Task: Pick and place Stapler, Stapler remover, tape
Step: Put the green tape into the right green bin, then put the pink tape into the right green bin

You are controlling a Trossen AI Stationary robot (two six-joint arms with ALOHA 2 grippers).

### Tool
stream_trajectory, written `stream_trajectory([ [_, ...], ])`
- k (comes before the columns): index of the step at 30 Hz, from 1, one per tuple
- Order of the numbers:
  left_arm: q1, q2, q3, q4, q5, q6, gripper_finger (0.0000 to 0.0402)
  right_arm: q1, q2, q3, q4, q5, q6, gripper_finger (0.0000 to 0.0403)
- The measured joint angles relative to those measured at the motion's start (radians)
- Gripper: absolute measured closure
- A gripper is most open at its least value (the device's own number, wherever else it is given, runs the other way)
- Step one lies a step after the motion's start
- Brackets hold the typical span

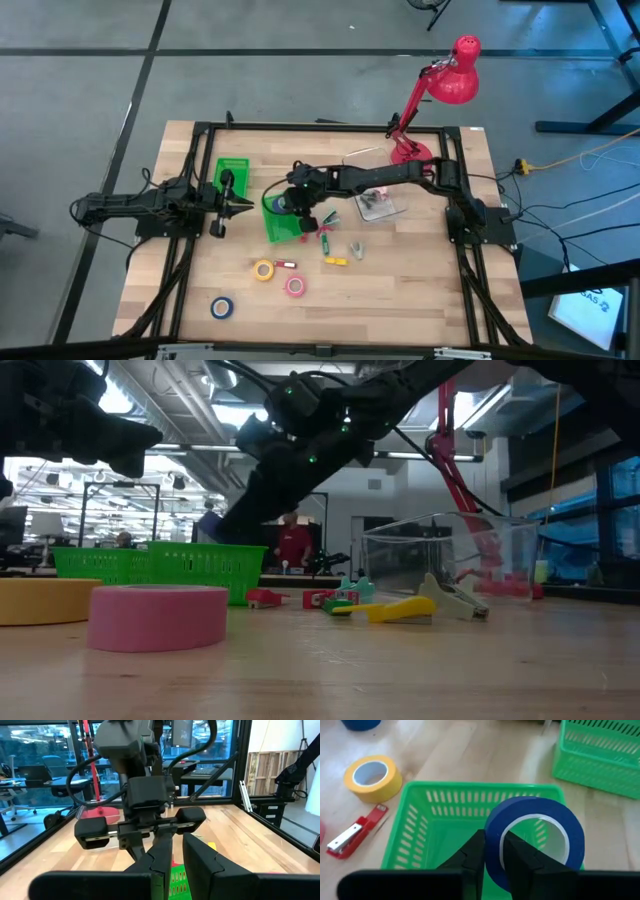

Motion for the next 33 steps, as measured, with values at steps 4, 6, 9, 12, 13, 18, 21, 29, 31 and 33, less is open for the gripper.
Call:
stream_trajectory([
  [4, 0.000, 0.000, 0.000, 0.000, 0.000, 0.000, 0.0359, 0.000, 0.000, 0.000, 0.036, 0.000, 0.004, 0.0337],
  [6, 0.000, 0.000, 0.000, 0.000, 0.000, 0.000, 0.0359, 0.000, 0.000, 0.000, 0.037, 0.000, 0.003, 0.0336],
  [9, 0.000, 0.000, 0.000, 0.000, 0.000, 0.000, 0.0359, 0.000, 0.000, 0.000, 0.037, 0.002, 0.001, 0.0335],
  [12, 0.000, 0.000, 0.000, 0.000, 0.000, 0.000, 0.0359, 0.002, 0.000, 0.000, 0.037, 0.002, 0.001, 0.0334],
  [13, 0.000, 0.000, 0.000, 0.000, 0.000, 0.000, 0.0359, 0.003, 0.000, 0.000, 0.037, 0.003, 0.001, 0.0334],
  [18, 0.000, 0.000, 0.000, 0.000, 0.000, 0.000, 0.0359, 0.010, 0.000, 0.000, 0.056, 0.003, 0.001, 0.0330],
  [21, 0.000, 0.000, 0.000, 0.000, 0.000, 0.000, 0.0359, 0.018, 0.000, 0.000, 0.071, 0.024, 0.001, 0.0309],
  [29, 0.000, 0.000, 0.000, 0.000, 0.000, 0.000, 0.0359, 0.037, -0.001, 0.040, 0.059, 0.081, 0.004, 0.0228],
  [31, 0.000, 0.000, 0.000, 0.000, 0.000, 0.000, 0.0359, 0.041, -0.001, 0.064, 0.044, 0.082, 0.004, 0.0220],
  [33, 0.000, 0.000, 0.000, 0.000, 0.000, 0.000, 0.0359, 0.045, -0.001, 0.091, 0.015, 0.082, 0.004, 0.0218],
])
